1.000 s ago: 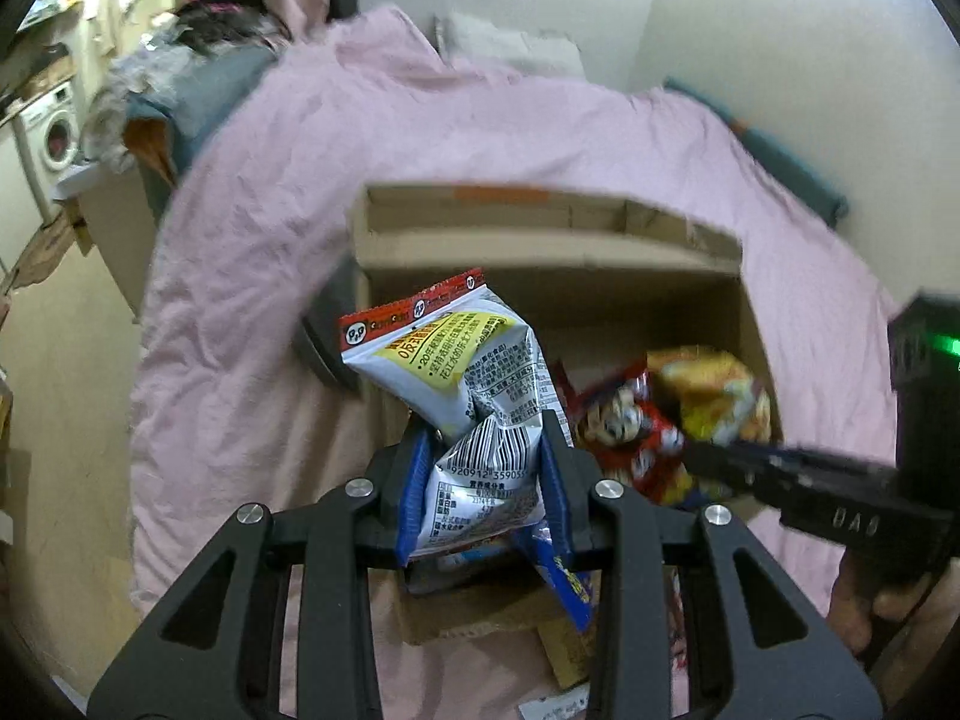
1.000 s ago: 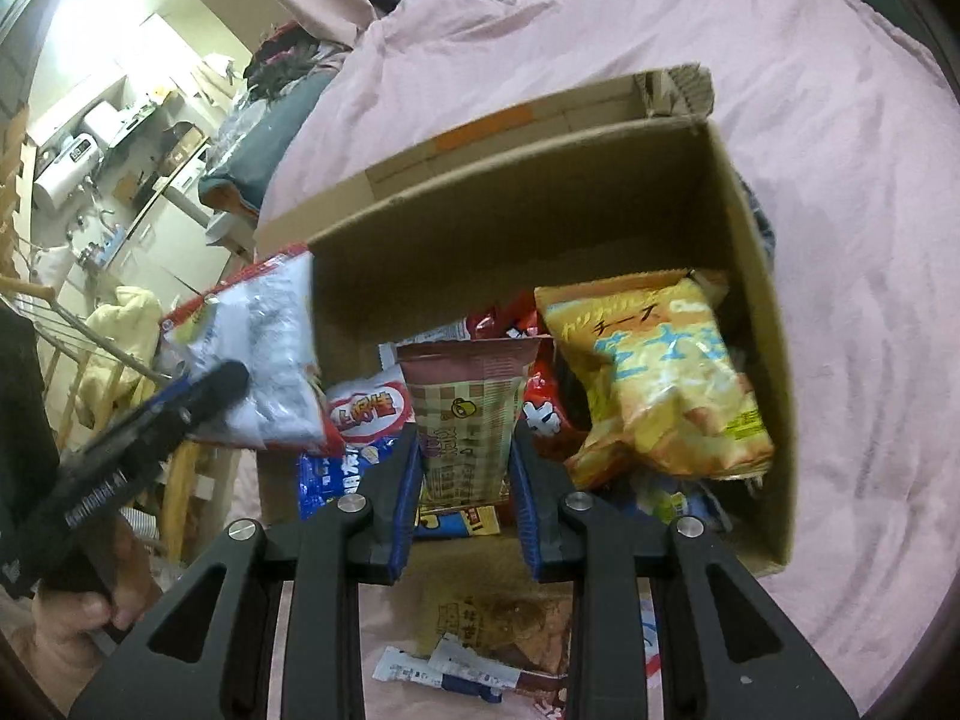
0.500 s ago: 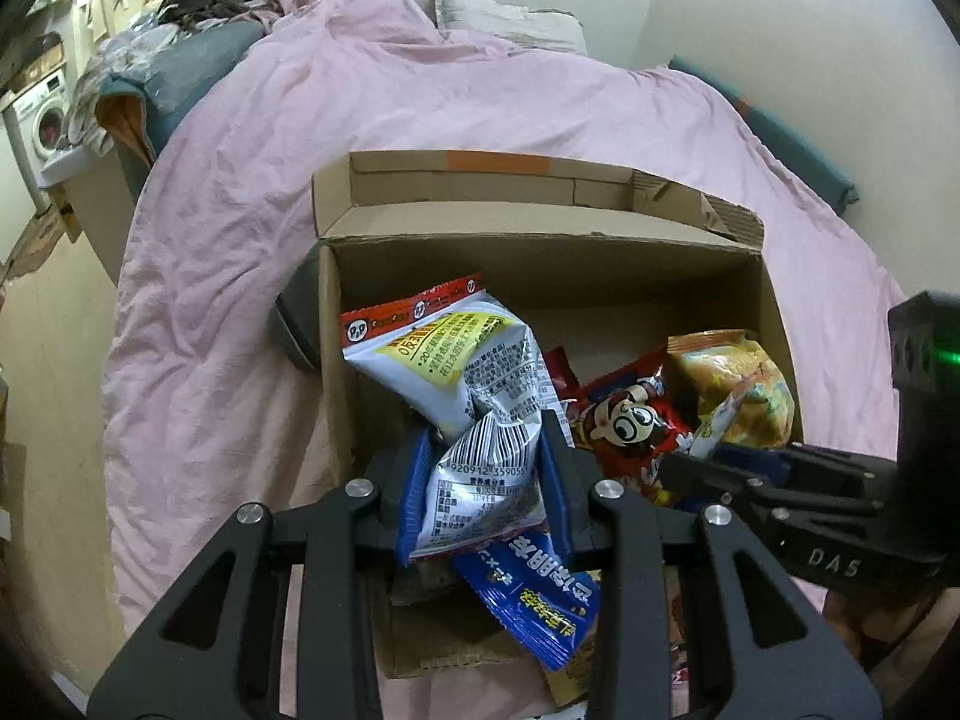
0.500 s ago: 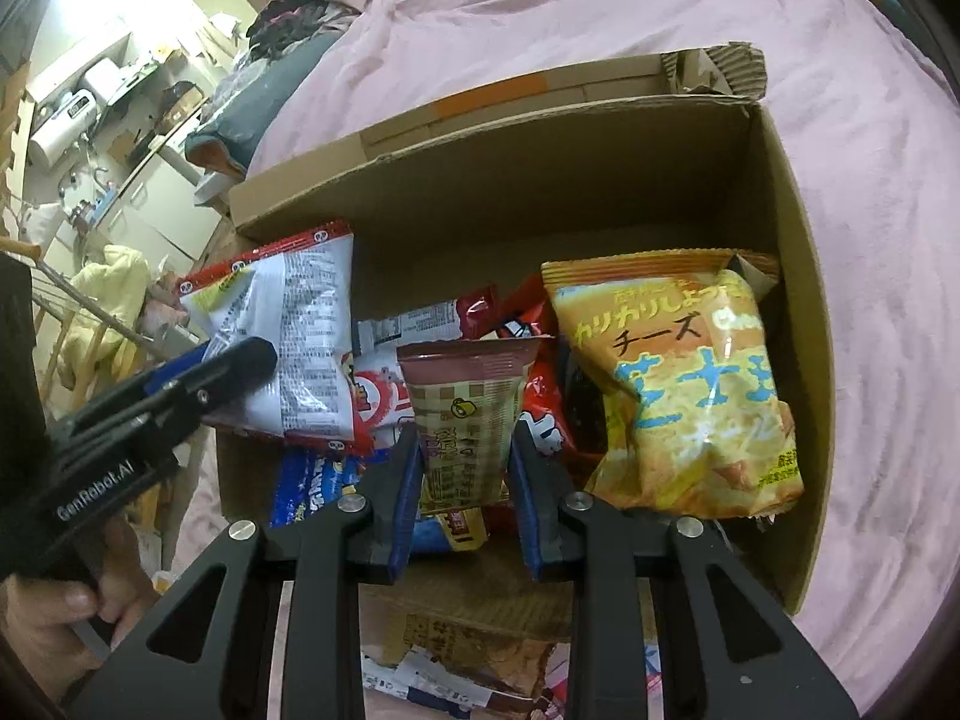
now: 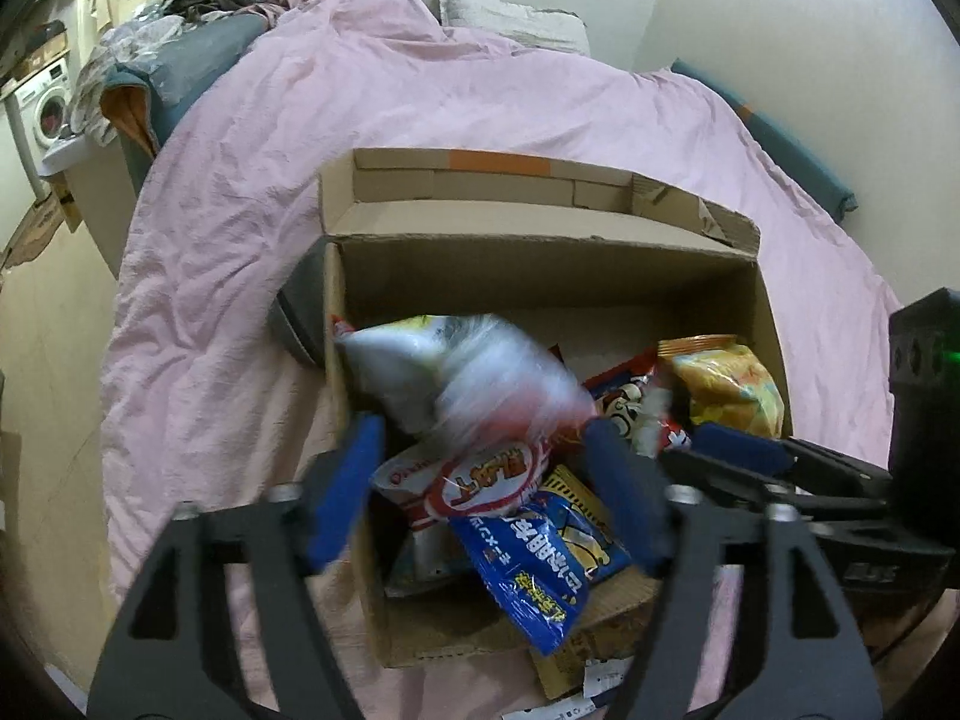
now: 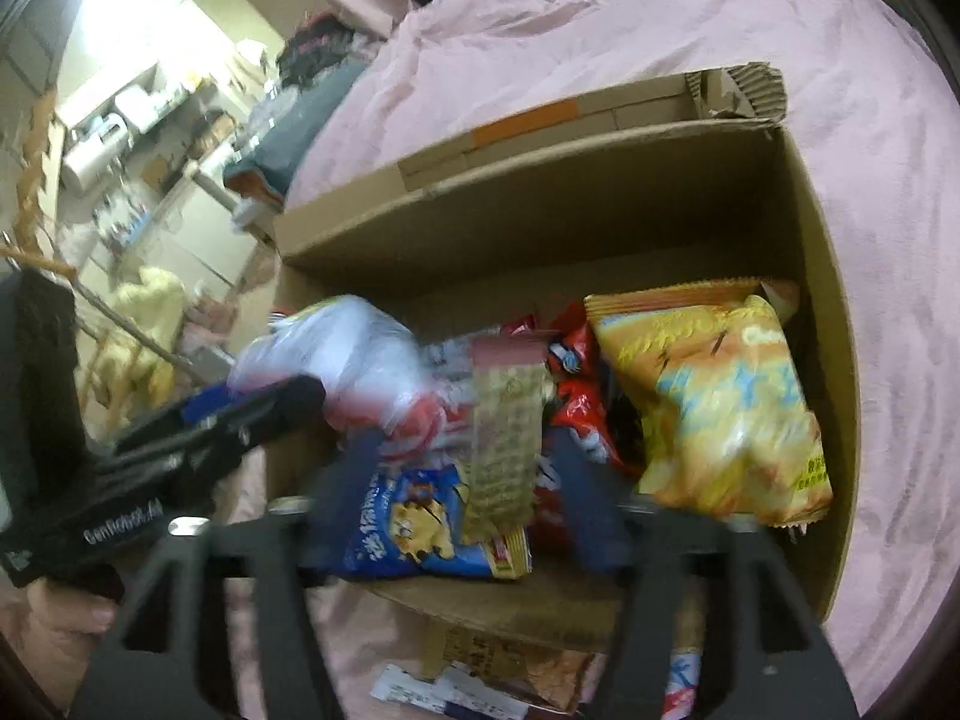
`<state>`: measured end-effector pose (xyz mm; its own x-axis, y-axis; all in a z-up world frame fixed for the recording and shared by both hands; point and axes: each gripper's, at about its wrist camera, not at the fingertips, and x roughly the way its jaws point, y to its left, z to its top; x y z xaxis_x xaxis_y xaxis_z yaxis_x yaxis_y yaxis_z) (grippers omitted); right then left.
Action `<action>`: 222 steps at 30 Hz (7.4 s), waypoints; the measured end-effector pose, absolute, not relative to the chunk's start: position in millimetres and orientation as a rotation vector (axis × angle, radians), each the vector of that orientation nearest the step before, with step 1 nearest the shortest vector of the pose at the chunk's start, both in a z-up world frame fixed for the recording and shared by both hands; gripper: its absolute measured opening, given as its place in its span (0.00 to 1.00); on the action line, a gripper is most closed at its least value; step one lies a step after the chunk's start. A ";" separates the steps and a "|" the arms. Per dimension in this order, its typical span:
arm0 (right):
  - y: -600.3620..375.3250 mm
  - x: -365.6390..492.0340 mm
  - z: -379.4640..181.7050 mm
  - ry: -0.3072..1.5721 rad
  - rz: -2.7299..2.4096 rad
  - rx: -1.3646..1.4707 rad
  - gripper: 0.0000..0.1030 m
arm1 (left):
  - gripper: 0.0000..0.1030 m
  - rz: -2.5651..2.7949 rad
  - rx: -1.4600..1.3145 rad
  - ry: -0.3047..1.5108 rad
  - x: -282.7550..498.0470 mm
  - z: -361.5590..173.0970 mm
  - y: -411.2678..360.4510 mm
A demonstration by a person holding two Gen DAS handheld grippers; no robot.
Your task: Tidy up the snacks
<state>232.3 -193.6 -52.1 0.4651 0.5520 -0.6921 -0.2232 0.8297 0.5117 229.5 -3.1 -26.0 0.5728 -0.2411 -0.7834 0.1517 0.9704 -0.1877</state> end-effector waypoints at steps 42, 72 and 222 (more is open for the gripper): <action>-224.6 178.5 -39.3 0.950 0.390 0.403 0.73 | 0.77 -0.164 -0.136 0.907 158.8 -10.5 23.4; -291.2 113.8 -68.5 1.080 0.225 0.431 0.73 | 0.71 -0.224 -0.080 1.419 125.9 -146.7 -79.7; -195.8 221.2 -43.7 0.898 0.541 0.290 0.05 | 0.71 -0.127 -0.276 0.892 220.4 -22.7 8.8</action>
